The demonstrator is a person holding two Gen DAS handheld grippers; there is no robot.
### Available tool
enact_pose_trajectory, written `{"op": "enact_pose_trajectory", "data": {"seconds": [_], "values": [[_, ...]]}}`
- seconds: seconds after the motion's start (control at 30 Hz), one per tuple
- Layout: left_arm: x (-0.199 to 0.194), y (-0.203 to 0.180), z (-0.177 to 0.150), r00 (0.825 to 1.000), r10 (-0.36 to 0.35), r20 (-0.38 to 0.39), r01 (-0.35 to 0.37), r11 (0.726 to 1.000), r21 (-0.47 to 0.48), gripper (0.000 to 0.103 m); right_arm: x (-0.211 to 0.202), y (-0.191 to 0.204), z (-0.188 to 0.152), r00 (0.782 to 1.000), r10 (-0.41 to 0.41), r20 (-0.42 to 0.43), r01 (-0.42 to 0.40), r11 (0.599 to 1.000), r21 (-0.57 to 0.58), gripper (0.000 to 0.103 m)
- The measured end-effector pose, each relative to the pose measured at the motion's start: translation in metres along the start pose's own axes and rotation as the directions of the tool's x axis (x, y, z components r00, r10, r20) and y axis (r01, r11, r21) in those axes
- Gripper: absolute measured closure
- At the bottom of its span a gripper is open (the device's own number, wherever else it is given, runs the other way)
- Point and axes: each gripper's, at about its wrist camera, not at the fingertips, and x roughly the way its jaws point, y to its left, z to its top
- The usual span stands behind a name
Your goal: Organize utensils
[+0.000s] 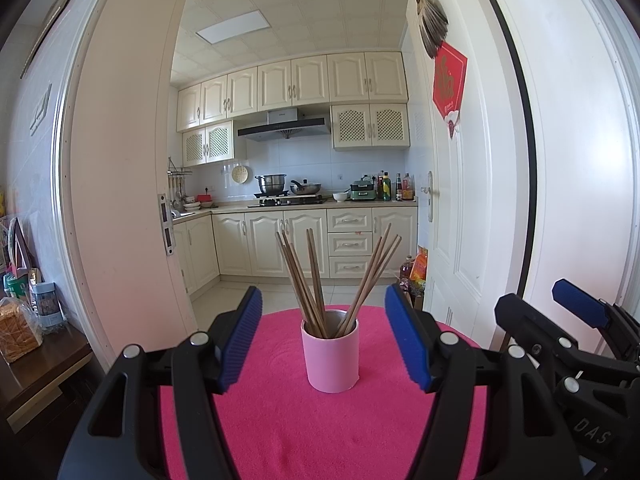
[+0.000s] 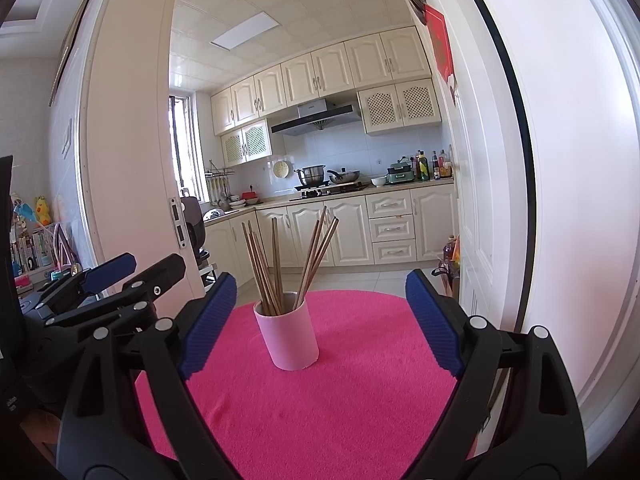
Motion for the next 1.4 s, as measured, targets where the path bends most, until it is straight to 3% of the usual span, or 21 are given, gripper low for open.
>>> {"op": "enact_pose_trajectory", "data": {"seconds": [1.4], "values": [[0.012, 0.008, -0.003, 1.0, 0.008, -0.017, -0.008, 1.0, 0.002, 0.039, 0.015, 0.001, -0.001, 1.0, 0.003, -0.03, -0.003, 1.0, -0.004, 0.018]]}}
